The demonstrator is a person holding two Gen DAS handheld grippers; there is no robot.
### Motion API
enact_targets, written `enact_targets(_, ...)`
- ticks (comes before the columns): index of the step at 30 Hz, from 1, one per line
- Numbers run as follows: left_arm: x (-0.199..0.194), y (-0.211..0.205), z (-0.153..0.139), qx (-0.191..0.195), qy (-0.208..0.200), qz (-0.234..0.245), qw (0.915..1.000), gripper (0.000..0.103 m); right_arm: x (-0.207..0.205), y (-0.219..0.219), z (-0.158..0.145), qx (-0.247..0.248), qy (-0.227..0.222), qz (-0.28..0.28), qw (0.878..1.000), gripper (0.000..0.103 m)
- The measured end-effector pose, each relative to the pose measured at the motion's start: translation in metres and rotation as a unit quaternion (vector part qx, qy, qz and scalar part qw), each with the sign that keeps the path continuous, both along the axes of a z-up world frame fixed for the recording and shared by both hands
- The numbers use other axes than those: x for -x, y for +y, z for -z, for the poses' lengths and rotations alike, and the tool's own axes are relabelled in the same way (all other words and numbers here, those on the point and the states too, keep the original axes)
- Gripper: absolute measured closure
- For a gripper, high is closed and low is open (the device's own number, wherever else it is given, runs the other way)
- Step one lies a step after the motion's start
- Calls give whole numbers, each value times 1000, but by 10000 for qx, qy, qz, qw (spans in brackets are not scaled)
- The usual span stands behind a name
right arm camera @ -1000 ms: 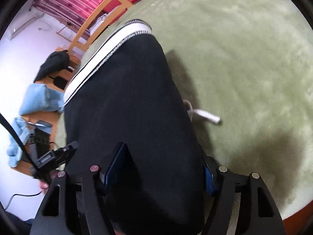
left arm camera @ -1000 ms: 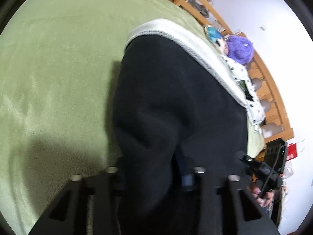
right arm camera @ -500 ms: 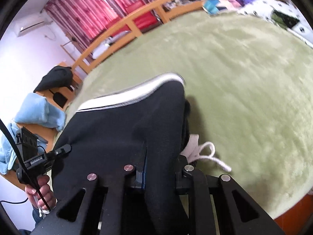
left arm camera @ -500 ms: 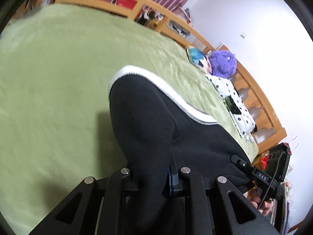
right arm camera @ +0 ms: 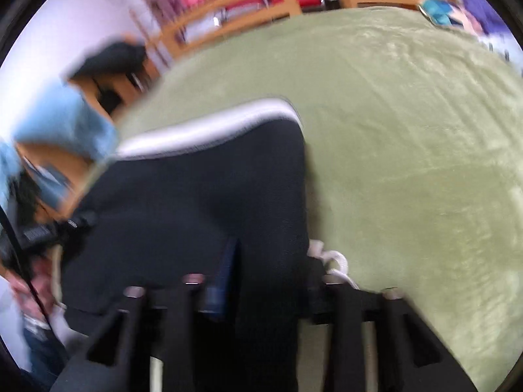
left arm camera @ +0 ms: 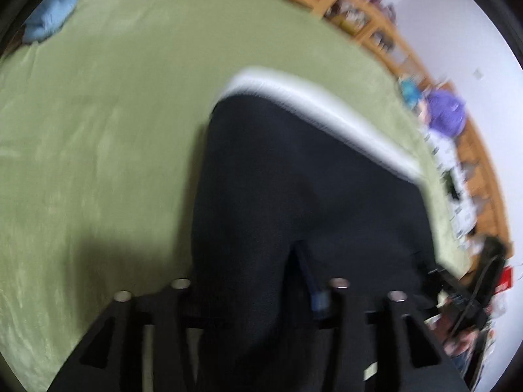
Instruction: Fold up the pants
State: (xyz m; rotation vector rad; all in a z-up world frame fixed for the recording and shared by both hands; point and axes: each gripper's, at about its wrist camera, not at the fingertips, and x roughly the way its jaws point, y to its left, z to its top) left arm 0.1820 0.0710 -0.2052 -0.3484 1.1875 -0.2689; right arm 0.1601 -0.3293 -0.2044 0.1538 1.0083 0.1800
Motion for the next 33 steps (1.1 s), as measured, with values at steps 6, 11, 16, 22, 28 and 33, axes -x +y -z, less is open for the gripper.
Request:
enact_targets(6,51,11,-27,-738,-622,-373,9946,41,47,-18,-35,308,-442,271,9982,48)
enact_targets(11,86,-27,-65,-605,-1442,314,9872,41,75,22,-56,193,-1354,-283,9902,64)
enact_targets(16,98,-44,-37,-772,-1147,446,9894,41,77,62,0,319,-838,-936,9916,85)
enact_targets(22,129,-46,-4,-953,-1037,568,9884,42,111,48,17,290,-671,-1050,9918,85)
enact_targets(28,140,-36,-26,-588,-1168,390,9906,35,127,24,-30,158,-1375,-685,9880,80)
enact_targets(33,126,-41,4,-841,-760,523,9922,36,100,15,8,418,-568,-336,9969,73)
